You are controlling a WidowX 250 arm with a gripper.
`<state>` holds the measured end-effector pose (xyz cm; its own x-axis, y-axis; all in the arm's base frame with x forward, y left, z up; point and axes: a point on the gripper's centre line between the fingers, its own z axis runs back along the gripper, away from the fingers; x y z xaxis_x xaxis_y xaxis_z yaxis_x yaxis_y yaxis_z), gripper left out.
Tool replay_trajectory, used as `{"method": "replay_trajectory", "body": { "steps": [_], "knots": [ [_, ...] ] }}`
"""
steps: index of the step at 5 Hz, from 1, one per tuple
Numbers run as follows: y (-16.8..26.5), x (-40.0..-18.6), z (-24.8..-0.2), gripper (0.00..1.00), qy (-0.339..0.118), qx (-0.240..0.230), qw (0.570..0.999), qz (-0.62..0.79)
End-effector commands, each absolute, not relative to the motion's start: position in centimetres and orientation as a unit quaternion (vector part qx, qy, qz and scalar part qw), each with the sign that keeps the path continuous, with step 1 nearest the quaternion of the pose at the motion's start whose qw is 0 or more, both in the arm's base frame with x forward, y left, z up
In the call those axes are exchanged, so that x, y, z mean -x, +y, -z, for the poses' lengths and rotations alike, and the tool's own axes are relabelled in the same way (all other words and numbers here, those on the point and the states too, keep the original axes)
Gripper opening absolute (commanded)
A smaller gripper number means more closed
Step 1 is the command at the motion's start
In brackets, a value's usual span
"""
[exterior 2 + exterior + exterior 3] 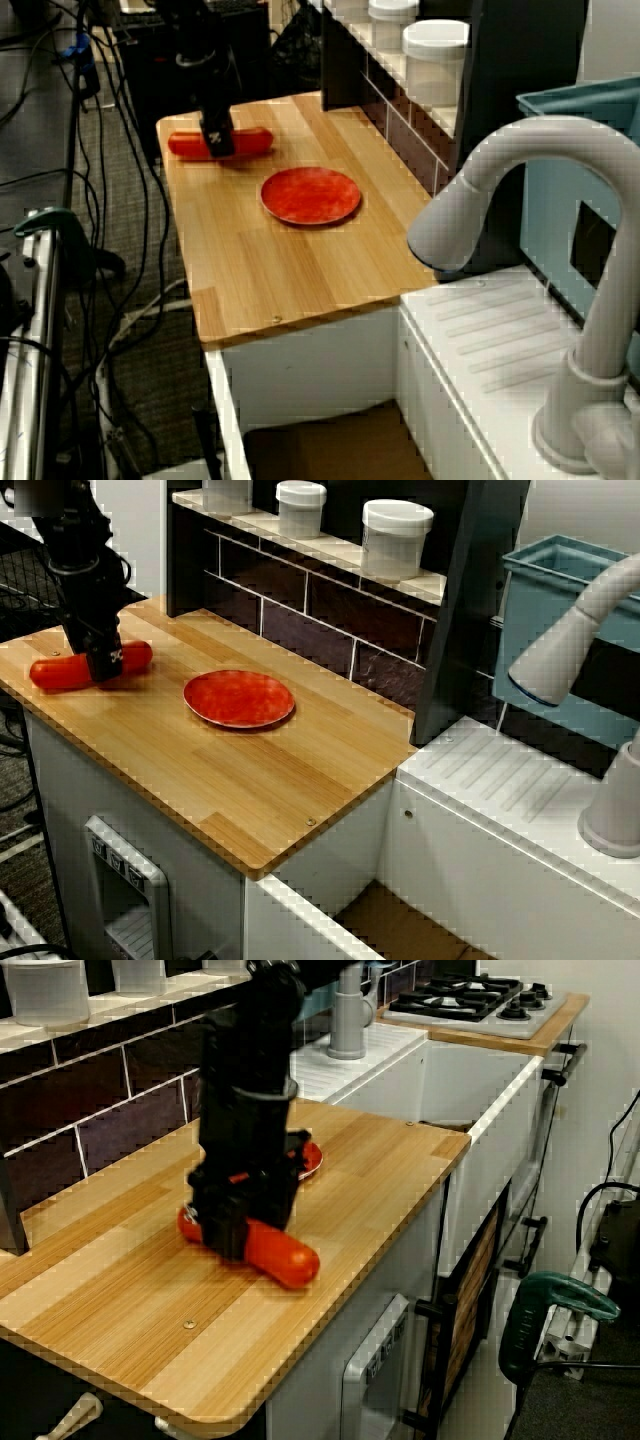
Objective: Put the object on the plate
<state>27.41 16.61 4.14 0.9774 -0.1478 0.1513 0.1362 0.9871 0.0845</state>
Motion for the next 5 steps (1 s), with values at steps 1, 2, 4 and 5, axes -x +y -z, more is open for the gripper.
{"method": "replay_trajectory", "body": {
  "steps": [1, 2, 4, 5],
  "knots": [
    [11.4, -30.1, -9.9, 0.00, -0.092, -0.033, 0.986, 0.135],
    [8.0, -31.5, -9.9, 0.00, -0.093, -0.054, 0.983, 0.150],
    [4.1, -32.3, -7.0, 0.00, -0.101, -0.074, 0.981, 0.145],
    [4.1, -31.4, -5.8, 0.00, -0.096, -0.076, 0.982, 0.146]
  ]
}}
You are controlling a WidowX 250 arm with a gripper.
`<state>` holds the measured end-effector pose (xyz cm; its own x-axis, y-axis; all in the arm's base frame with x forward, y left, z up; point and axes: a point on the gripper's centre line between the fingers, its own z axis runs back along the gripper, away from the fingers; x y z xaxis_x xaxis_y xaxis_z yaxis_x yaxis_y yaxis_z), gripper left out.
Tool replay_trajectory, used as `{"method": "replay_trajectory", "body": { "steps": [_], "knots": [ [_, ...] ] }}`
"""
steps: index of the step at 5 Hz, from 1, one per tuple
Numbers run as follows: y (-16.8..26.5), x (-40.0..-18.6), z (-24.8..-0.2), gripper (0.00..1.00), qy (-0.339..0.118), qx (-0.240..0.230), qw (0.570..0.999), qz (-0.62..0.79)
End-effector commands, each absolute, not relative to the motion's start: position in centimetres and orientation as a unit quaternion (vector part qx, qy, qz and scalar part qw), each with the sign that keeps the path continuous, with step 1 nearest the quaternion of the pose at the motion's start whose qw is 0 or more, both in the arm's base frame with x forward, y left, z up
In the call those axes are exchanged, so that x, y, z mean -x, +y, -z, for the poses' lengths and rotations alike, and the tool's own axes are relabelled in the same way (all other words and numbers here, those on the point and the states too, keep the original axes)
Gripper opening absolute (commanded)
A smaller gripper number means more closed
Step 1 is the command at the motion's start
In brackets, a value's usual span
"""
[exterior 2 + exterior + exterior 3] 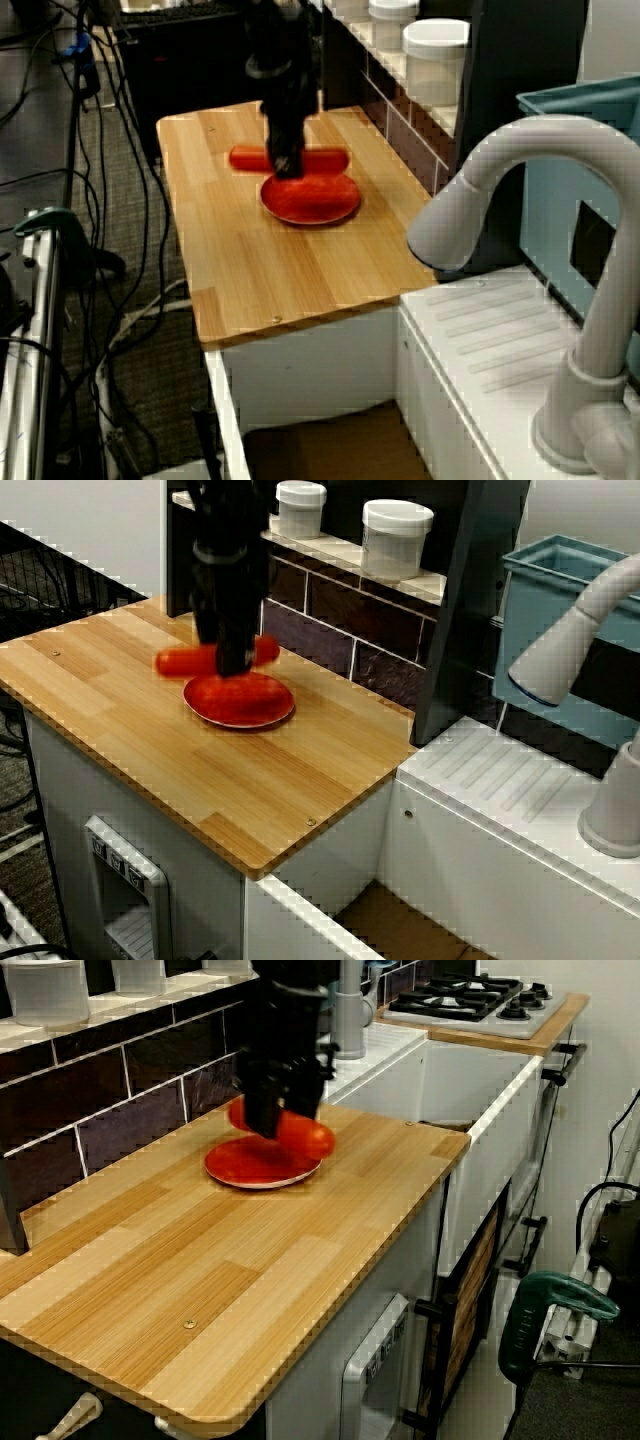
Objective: Put the object on the plate
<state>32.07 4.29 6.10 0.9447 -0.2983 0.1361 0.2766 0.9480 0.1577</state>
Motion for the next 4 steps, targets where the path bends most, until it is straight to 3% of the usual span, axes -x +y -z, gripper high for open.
{"method": "replay_trajectory", "body": {
  "steps": [1, 4],
  "knots": [
    [4.1, -30.6, -5.1, 0.00, -0.094, -0.068, 0.983, 0.146],
    [5.0, -32.4, -6.3, 0.00, -0.089, -0.056, 0.985, 0.135]
  ]
}}
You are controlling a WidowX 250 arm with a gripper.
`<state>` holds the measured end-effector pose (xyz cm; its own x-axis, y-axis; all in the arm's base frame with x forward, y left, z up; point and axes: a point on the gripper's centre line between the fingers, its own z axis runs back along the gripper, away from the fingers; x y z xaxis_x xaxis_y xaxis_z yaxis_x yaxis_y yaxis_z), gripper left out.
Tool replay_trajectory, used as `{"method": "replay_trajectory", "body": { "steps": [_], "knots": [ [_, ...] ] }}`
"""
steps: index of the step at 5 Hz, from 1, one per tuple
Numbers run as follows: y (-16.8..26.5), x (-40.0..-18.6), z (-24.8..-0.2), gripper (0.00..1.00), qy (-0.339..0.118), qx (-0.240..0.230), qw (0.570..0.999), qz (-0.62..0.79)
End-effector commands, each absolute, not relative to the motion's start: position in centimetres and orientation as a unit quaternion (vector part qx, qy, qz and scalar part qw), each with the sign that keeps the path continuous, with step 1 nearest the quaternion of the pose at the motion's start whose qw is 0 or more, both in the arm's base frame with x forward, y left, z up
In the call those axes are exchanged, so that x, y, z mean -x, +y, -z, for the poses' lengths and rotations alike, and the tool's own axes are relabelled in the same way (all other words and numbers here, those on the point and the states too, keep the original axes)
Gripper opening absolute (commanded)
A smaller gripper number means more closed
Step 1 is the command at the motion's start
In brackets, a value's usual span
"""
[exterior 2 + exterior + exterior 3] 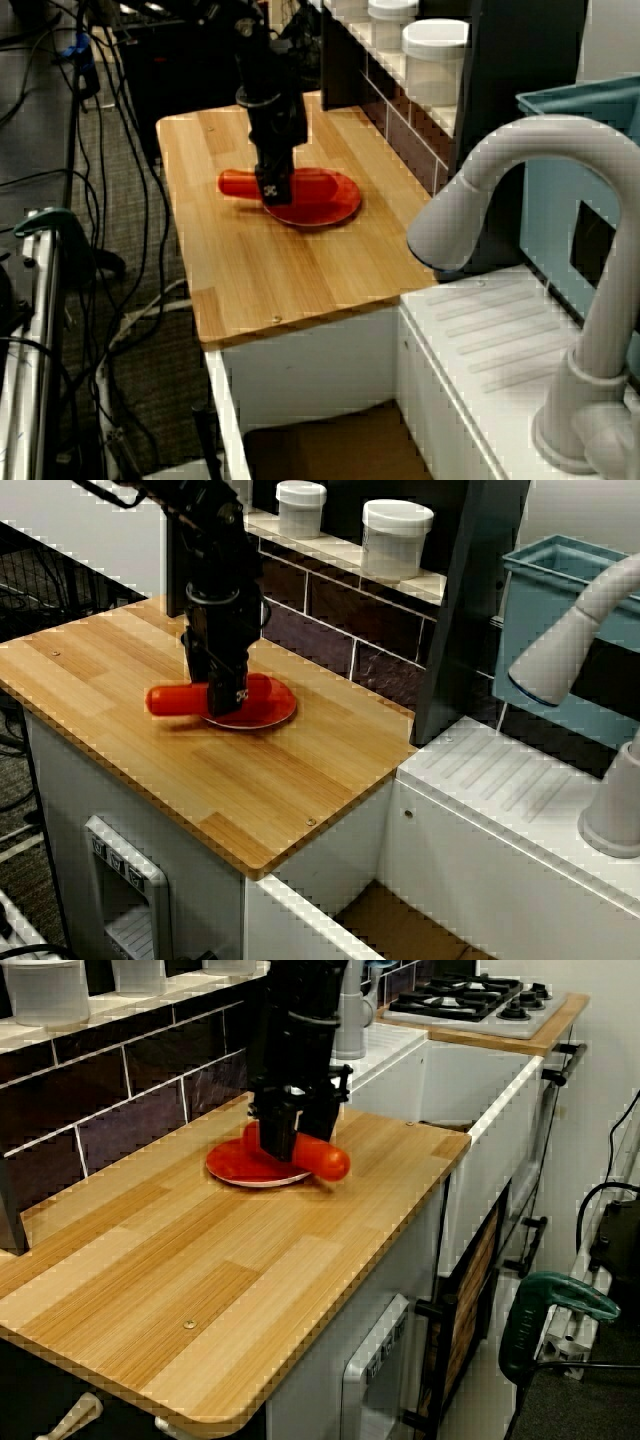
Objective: Put the object on the plate
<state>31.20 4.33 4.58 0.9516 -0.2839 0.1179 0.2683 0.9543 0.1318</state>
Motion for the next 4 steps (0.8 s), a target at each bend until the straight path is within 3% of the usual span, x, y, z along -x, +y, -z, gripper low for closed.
{"method": "replay_trajectory", "body": {
  "steps": [1, 2, 4],
  "knots": [
    [5.38, -33.02, -6.49, 0.01, -0.086, -0.054, 0.987, 0.128],
    [5.55, -33.39, -6.30, 1.00, -0.083, -0.059, 0.987, 0.127],
    [5.67, -33.04, -6.55, 1.00, -0.082, -0.054, 0.987, 0.130]
  ]
}}
